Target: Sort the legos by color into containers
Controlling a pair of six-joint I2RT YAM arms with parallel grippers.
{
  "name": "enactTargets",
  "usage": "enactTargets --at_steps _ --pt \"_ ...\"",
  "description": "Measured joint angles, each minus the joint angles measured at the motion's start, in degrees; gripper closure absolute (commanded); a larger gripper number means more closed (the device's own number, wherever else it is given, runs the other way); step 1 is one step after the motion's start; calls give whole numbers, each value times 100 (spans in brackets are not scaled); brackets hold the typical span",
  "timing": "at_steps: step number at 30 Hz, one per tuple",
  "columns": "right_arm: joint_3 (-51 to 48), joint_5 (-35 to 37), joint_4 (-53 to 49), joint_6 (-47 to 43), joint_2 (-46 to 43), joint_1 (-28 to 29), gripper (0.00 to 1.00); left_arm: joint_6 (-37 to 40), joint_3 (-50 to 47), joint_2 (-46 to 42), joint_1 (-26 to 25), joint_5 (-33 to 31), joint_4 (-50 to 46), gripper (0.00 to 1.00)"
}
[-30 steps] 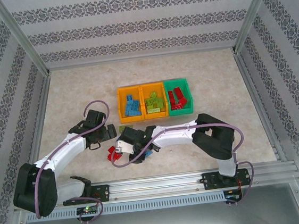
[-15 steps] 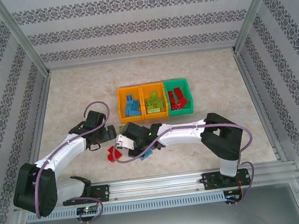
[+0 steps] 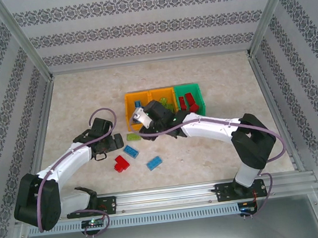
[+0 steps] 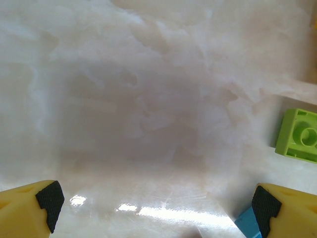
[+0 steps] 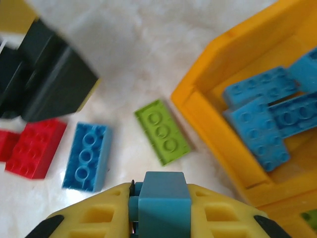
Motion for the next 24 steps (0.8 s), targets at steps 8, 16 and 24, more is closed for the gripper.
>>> enactTargets --at_steps 8,16,24 --pt "1152 20 46 1257 789 -695 76 0 -33 -9 0 0 0 1" --pt "2216 81 -188 2173 1963 -1099 70 -195 -140 -341 0 -28 -55 1" --pt "2839 140 -446 2564 2382 -1123 40 -608 -232 -1084 0 -26 -579 1"
